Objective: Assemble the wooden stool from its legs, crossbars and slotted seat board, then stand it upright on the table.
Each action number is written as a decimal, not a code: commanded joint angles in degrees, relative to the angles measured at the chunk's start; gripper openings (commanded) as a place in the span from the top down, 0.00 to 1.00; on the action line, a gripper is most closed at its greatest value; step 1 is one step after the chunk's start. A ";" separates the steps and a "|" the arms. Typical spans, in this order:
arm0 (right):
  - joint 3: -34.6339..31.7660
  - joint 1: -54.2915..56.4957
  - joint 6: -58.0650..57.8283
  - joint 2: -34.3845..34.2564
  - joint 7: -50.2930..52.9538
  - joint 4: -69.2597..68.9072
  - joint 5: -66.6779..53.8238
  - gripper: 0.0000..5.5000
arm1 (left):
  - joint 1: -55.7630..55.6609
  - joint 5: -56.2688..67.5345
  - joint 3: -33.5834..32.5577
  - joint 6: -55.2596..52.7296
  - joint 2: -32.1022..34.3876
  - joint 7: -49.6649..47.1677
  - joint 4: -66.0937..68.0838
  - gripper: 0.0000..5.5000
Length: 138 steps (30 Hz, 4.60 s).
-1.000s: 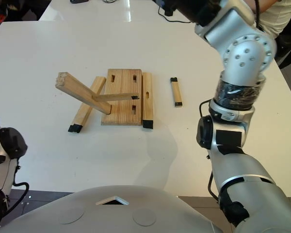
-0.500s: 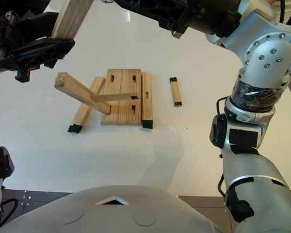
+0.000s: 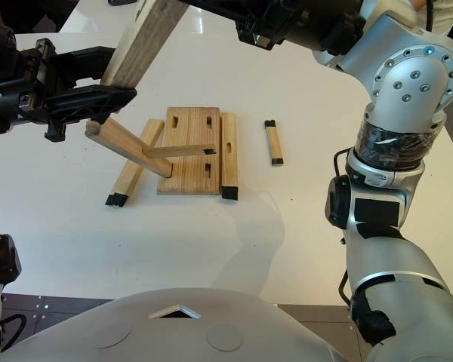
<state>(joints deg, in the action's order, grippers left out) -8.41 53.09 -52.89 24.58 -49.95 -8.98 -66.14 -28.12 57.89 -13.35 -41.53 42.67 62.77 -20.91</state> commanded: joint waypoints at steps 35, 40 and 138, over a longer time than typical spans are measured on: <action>14.35 -28.06 29.51 7.09 -12.43 3.15 35.95 0.63 | 7.58 -22.32 -16.67 22.83 -24.49 -48.94 21.78 0.45; 14.89 -33.23 29.15 10.17 -16.02 1.30 35.86 0.63 | 9.43 -20.83 -19.89 23.87 -26.92 -53.41 20.82 0.45; 24.38 -18.46 31.72 7.51 -17.75 21.20 48.02 0.63 | -4.11 -45.92 16.14 9.97 -34.67 -65.33 -21.48 1.00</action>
<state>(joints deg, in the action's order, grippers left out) 14.37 36.49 -19.64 29.89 -67.44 9.38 -22.42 -23.87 10.19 7.87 -31.76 9.94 -0.73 -38.82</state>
